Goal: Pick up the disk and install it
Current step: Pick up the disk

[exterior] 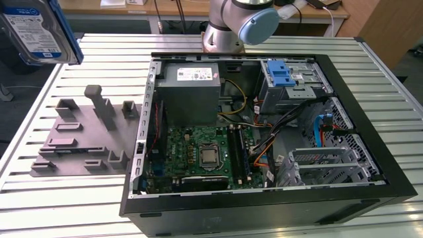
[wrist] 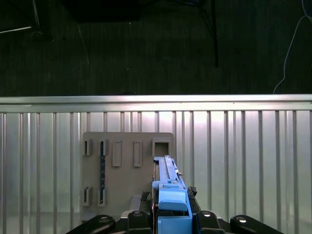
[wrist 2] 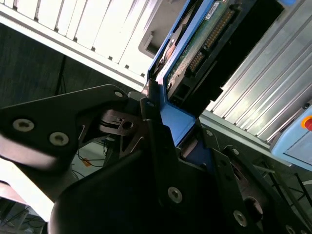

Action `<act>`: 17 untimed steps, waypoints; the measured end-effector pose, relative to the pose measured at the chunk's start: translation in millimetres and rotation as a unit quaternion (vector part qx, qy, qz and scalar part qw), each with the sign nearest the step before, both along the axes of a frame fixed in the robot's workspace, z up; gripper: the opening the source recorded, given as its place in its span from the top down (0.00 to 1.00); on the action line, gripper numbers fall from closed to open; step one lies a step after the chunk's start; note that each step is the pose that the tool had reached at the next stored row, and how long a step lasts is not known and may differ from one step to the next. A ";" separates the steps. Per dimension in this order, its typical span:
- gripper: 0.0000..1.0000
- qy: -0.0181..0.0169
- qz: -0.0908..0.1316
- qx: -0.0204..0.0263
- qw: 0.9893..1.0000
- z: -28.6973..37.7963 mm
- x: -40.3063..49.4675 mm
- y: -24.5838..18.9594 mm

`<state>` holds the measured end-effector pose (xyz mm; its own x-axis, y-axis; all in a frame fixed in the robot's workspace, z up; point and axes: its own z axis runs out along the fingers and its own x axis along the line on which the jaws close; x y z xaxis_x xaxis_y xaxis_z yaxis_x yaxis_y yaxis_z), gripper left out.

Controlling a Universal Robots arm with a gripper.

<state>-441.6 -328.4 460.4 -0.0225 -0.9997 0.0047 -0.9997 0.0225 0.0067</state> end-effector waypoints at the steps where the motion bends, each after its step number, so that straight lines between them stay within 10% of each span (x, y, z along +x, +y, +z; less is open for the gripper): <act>1: 0.64 0.000 0.000 0.000 1.000 0.7 0.0 0.0; 17: 0.64 0.000 0.000 0.000 1.000 5.9 0.0 0.0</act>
